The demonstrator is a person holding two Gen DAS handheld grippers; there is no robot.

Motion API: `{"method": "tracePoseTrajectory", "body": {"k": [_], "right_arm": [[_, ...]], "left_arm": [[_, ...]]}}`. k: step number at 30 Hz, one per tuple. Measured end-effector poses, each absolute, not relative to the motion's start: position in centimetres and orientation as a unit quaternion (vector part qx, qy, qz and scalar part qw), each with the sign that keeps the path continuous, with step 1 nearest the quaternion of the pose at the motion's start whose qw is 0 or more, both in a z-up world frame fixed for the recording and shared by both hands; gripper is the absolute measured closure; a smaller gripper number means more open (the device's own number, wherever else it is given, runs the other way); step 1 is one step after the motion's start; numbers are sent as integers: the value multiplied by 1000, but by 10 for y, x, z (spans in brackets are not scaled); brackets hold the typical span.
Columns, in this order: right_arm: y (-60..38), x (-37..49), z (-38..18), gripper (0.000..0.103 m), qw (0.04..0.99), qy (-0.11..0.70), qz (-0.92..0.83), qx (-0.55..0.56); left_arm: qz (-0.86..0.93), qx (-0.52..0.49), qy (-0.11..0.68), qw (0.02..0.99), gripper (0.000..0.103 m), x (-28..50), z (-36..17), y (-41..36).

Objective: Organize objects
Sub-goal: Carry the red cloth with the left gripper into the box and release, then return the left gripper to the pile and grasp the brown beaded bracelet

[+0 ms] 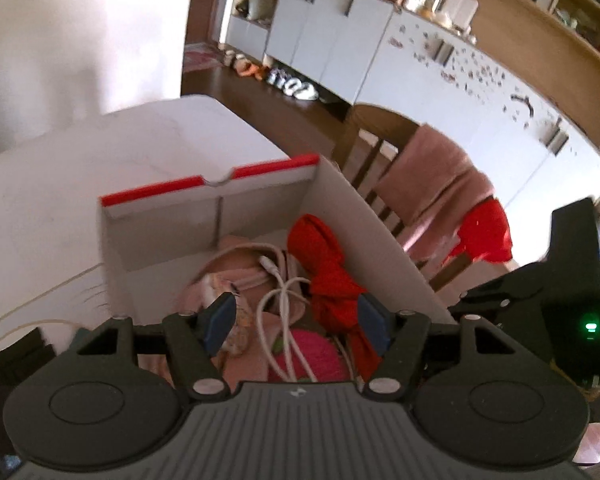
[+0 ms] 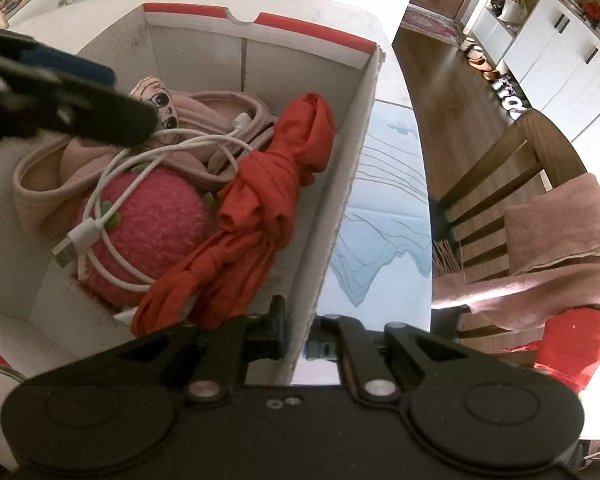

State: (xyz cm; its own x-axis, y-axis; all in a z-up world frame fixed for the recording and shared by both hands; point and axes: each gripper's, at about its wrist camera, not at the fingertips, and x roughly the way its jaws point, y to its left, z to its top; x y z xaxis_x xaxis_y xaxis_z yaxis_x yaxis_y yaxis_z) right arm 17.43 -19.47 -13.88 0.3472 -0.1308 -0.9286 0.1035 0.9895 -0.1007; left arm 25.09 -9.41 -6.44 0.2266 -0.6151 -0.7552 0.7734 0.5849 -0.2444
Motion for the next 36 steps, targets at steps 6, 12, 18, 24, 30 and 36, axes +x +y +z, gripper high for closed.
{"method": "tracePoseTrajectory", "body": {"k": [6,12,18,24,30,36], "right_arm": [[-194,175,-138,97,820,568,-70,-15],[-195,174,-139,97,820,568,-70,-16],[-195,174,-139,97,820,568,-69,-16],[-195,174,-139,97,819,569,-69,-16],[-195,174,-139,97,819,569,-70,-17],[-195,173,-139,96,818,570,-72,-17]], "left_arm": [[-430,65,413,800,37,254,-37,-56],[-405,43,403,820,33,257,-21,-7],[-341,33,402,849,27,268,-18,48],[-271,29,419,866,16,279,-32,95],[-206,43,439,873,0,286,-62,122],[-165,61,470,865,0,292,-100,136]]}}
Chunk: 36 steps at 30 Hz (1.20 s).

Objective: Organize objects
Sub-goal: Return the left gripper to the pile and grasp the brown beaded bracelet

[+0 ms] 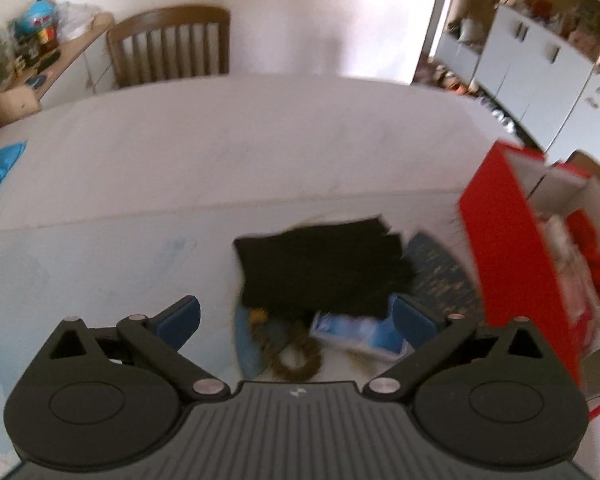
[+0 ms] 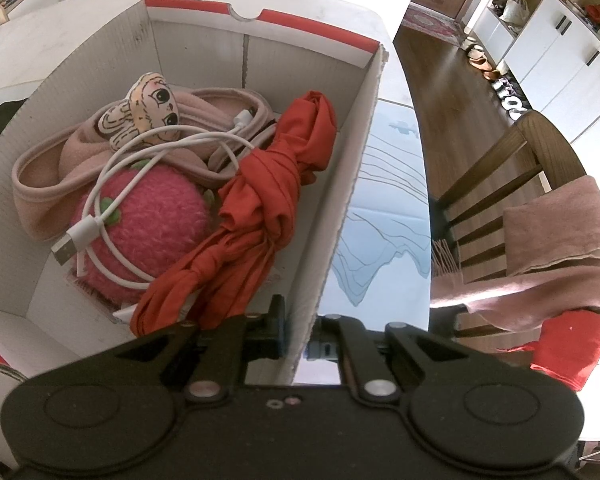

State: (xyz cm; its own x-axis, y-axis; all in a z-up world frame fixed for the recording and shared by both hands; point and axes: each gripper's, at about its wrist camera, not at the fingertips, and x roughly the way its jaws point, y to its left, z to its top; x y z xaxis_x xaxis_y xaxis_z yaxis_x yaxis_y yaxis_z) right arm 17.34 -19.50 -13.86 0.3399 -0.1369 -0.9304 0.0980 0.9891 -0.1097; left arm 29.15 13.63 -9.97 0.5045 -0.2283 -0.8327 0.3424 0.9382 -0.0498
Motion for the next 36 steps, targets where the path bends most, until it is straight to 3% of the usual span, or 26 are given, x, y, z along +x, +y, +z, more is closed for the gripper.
{"method": "tracePoseTrajectory", "body": {"k": [21,28,33,35,36], "right_arm": [[-194,174,-139,96,818,571,-73,-19],[-193,174,-138,96,817,571,-73,-19],[-193,174,-138,96,818,571,-74,-19],[-193,174,-138,96,818,571,-74,-19],[-193,174,-138,96,818,571,-74,-19]], "left_arm": [[-102,49,531,840,3,306,-155,154],[-114,26,544,831,36,308,-159,151],[-124,19,546,828,47,309,-160,146],[-127,15,546,828,58,309,-159,144],[-130,12,547,827,68,309,-159,143]]}}
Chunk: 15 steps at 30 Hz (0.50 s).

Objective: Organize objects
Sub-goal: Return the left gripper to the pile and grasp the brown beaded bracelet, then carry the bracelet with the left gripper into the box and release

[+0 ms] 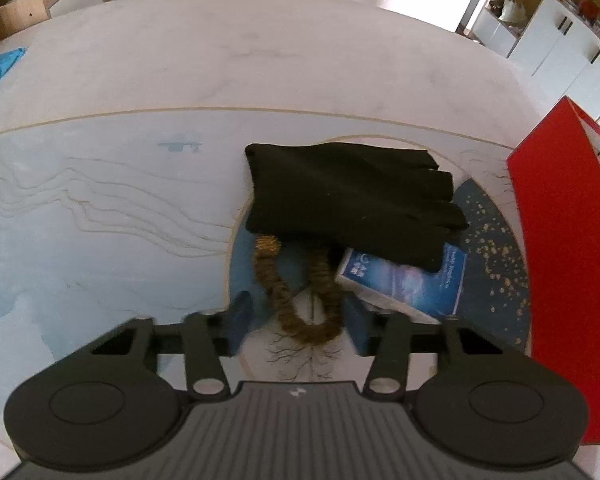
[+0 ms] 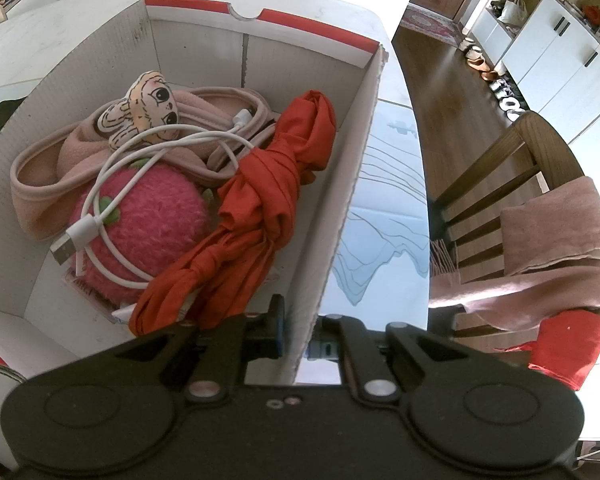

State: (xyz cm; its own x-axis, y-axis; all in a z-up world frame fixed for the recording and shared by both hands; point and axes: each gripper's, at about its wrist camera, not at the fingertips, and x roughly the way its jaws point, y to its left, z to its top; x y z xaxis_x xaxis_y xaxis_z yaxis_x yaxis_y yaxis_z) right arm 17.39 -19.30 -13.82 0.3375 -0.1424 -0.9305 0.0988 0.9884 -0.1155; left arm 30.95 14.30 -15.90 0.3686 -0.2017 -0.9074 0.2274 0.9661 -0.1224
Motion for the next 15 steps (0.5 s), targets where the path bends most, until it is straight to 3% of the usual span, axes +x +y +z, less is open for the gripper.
{"method": "tracePoseTrajectory", "body": {"k": [6,15], "right_arm": [[-193,174,-138,96,818,571,-74,-19],[-192,174,-139,96,818,571,-74,-20]], "left_arm": [[-132,-6,544,829,94,307,-155,142],[-140,-28,517,844,96,293,-122,154]]}}
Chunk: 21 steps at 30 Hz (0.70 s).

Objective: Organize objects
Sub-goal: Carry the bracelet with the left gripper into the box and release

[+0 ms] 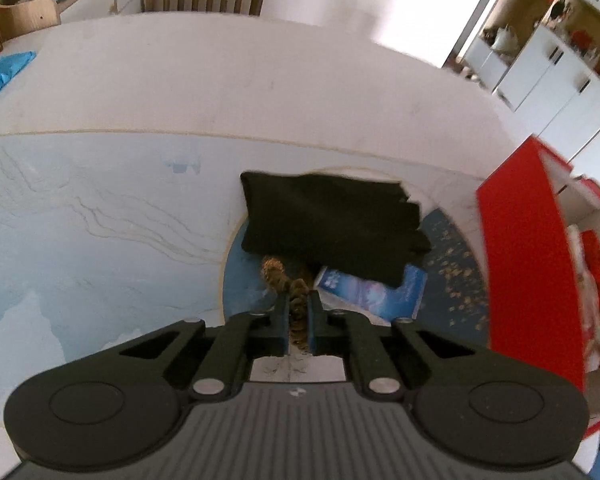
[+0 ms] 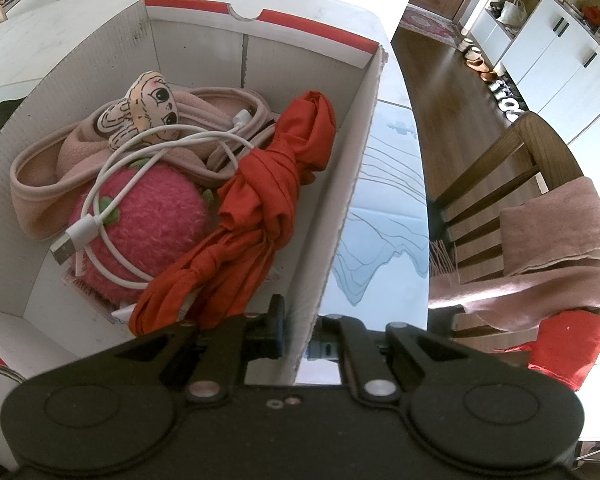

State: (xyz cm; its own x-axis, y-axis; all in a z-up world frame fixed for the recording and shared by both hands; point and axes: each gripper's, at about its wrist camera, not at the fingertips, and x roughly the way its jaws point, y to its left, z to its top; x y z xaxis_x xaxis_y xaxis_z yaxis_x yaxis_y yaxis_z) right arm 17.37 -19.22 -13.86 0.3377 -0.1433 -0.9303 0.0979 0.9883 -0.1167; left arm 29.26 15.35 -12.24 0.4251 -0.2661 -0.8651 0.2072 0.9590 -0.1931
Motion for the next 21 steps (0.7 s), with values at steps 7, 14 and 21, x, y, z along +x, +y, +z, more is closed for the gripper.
{"method": "tracePoseTrajectory", "body": {"k": [7,14,21], "right_arm": [[-192,174,-138,96,818,571,-74,-21],[-193,174,-136,96,818,570,-72,-26],[-193,174,-135,97,821,566,-72,-24]], "left_arm": [[-168,-36,487,856,97,280,-84,154],[-220,-36,461,859,97,266,-49,134],[-292,-32,429,854,96,253,-17,97]]}}
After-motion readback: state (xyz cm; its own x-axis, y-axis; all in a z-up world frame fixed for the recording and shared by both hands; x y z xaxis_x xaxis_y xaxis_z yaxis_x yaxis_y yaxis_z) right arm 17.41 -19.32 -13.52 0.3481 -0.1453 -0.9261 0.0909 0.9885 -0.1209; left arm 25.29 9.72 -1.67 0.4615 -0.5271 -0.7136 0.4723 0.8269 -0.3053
